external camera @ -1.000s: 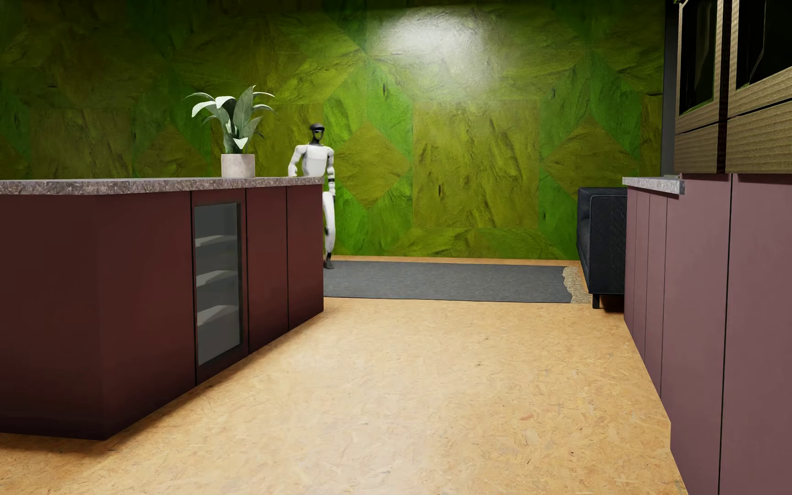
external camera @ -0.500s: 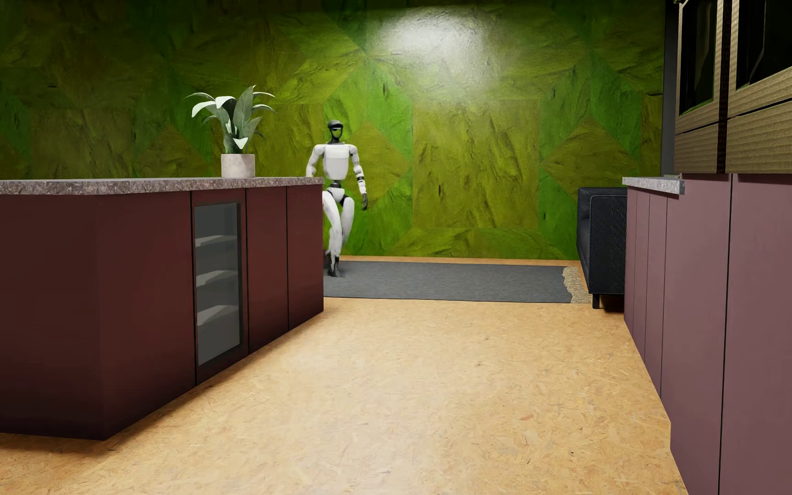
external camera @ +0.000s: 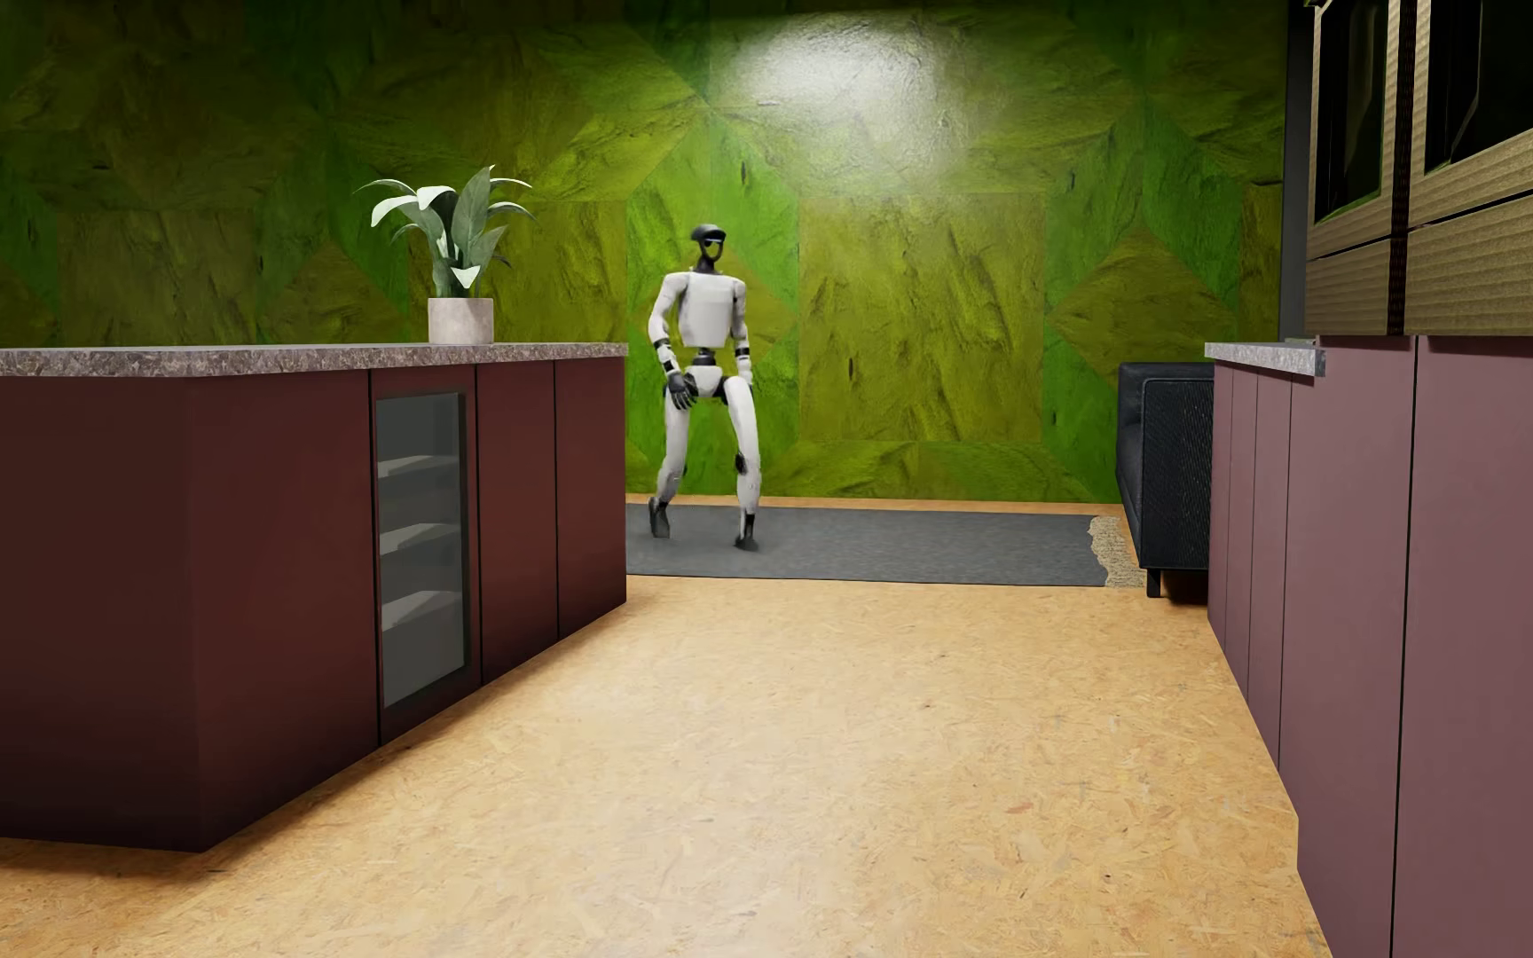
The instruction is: Circle plant
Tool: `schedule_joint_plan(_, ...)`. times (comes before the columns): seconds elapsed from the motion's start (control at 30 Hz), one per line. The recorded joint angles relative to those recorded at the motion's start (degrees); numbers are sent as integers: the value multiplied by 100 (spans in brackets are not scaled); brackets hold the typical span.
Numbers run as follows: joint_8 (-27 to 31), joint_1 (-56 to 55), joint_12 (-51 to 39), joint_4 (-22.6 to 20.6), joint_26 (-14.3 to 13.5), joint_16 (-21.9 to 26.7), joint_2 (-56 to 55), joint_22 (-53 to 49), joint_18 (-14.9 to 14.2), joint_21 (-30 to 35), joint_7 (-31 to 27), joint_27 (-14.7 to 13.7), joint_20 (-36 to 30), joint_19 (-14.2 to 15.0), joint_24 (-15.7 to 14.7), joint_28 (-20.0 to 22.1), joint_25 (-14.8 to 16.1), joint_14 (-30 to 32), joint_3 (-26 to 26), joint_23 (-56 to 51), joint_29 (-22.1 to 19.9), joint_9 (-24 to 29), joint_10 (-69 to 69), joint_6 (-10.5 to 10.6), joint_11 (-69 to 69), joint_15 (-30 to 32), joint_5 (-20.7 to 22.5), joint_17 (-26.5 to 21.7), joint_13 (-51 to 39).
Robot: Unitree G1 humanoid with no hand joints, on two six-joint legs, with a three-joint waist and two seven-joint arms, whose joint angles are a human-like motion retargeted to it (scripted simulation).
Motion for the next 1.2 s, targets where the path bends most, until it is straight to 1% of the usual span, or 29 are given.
schedule_joint_plan(0.03,0,279,8,-215,0,-39,-396,134,0,40,0,0,69,0,0,0,0,-252,-87,199,0,67,329,-89,1236,727,-175,126,159)
schedule_joint_plan(0.07,0,642,-39,-325,0,-64,-1056,136,0,276,0,0,140,0,0,0,0,-515,-281,304,0,131,310,-80,2591,867,-186,164,232)
schedule_joint_plan(0.1,0,1187,-116,-405,0,-50,-1753,85,0,481,0,0,26,0,0,0,0,-679,-507,397,0,233,90,-120,3559,749,-259,207,262)
schedule_joint_plan(0.13,0,1657,-202,-345,0,-14,-2386,-32,0,772,0,0,-35,0,0,0,0,-733,-858,508,0,268,-176,-22,3702,835,-162,234,304)
schedule_joint_plan(0.17,0,2093,-300,-320,0,14,-2862,-196,0,885,0,0,-23,0,0,0,0,-759,-1232,671,0,340,-445,83,3150,1086,-74,267,405)
schedule_joint_plan(0.23,0,2964,-528,-263,0,108,-3561,-638,0,924,0,0,38,0,0,0,0,-878,-1726,901,0,387,-992,214,826,2022,35,235,681)
schedule_joint_plan(0.27,0,3311,-594,-259,0,173,-3745,-965,0,972,0,0,168,0,0,0,0,-959,-1882,950,0,358,-1168,252,-351,1788,47,188,795)
schedule_joint_plan(0.3,0,3557,-655,-220,0,221,-3861,-1201,0,1096,0,0,363,0,0,0,0,-1083,-2013,1010,0,306,-1215,279,-1158,623,84,149,872)
schedule_joint_plan(0.33,0,3800,-701,-174,0,286,-3966,-1371,0,1161,0,0,493,0,0,0,0,-1177,-2084,1044,0,271,-1184,317,-1389,-437,116,112,974)
schedule_joint_plan(0.37,0,3979,-672,-153,0,308,-4087,-1436,0,1301,0,0,638,0,0,0,0,-1167,-2154,962,0,250,-1054,364,-1349,-313,167,29,1077)
schedule_joint_plan(0.4,0,4094,-584,-120,0,289,-4134,-1438,0,1330,0,0,796,0,0,0,0,-912,-2194,976,0,219,-765,408,-1104,444,264,1,1177)
schedule_joint_plan(0.43,0,4020,-450,29,0,248,-4054,-1384,0,1300,0,0,946,0,0,0,0,-318,-2144,997,0,175,-113,518,-844,1035,450,0,1276)
schedule_joint_plan(0.47,0,3518,-380,236,0,191,-3931,-1158,0,1340,0,0,900,0,0,0,0,433,-2016,1067,0,126,1104,627,-587,1311,680,9,1303)
schedule_joint_plan(0.5,0,2924,-323,308,0,172,-3617,-945,0,1378,0,0,799,0,0,0,0,558,-1809,1124,0,157,2350,664,-426,1148,823,5,1268)
schedule_joint_plan(0.53,0,2333,-314,411,0,145,-3104,-793,0,1346,0,0,681,0,0,0,0,-106,-1655,1037,0,274,3145,762,-545,775,927,-30,1209)
schedule_joint_plan(0.57,0,1814,-324,362,0,112,-2514,-664,0,1331,0,0,479,0,0,0,0,-616,-1442,1020,0,380,3226,735,-784,372,898,-36,1092)
schedule_joint_plan(0.63,0,1132,-161,246,0,114,-1565,-544,0,1269,0,0,250,0,0,0,0,-934,-806,947,0,441,1818,564,-1122,-369,784,-103,775)
schedule_joint_plan(0.73,0,381,176,228,0,205,-595,-558,0,697,0,0,475,0,0,0,0,-428,-255,508,0,254,-1046,271,-1596,-1525,602,-164,384)
schedule_joint_plan(0.8,0,-1,360,430,0,248,-186,-475,0,564,0,0,548,0,0,0,0,-235,75,338,0,109,-1024,71,-1387,-1828,507,-234,217)
schedule_joint_plan(0.83,0,-35,413,357,0,294,8,-396,0,381,0,0,536,0,0,0,0,55,263,192,0,149,-492,-67,-942,-1633,415,-192,294)
schedule_joint_plan(0.87,0,-136,446,226,0,250,-164,-284,0,83,0,0,718,0,0,0,0,181,337,90,0,131,117,-253,-73,-809,283,-143,296)
schedule_joint_plan(0.9,0,100,357,178,0,259,-507,-52,0,387,0,0,534,0,0,0,0,-24,311,348,0,187,468,-400,1111,392,204,3,335)
schedule_joint_plan(0.93,0,346,276,173,0,202,-1039,78,0,537,0,0,500,0,0,0,0,-293,82,413,0,234,615,-407,2188,1171,161,49,325)
schedule_joint_plan(0.97,0,733,213,203,0,125,-1628,115,0,761,0,0,465,0,0,0,0,-467,-178,474,0,280,528,-397,2808,1450,74,100,314)
schedule_joint_plan(1.0,0,1240,186,354,0,53,-2213,36,0,871,0,0,426,0,0,0,0,-551,-438,547,0,316,291,-266,2921,1479,120,157,377)
schedule_joint_plan(1.1,0,2793,223,589,0,61,-3881,-697,0,1009,0,0,303,0,0,0,0,-1100,-1377,863,0,289,-616,53,1275,1765,107,275,730)
schedule_joint_plan(1.13,0,3247,228,631,0,129,-4280,-1003,0,1037,0,0,286,0,0,0,0,-1262,-1753,837,0,273,-818,116,546,1682,33,210,907)
schedule_joint_plan(1.17,0,3652,178,625,0,224,-4635,-1256,0,1018,0,0,329,0,0,0,0,-1416,-2084,848,0,258,-953,112,-214,1223,-61,145,1045)
schedule_joint_plan(1.2,0,3981,68,611,0,345,-4879,-1386,0,1114,0,0,279,0,0,0,0,-1535,-2459,919,0,238,-1017,98,-858,409,-203,87,1170)
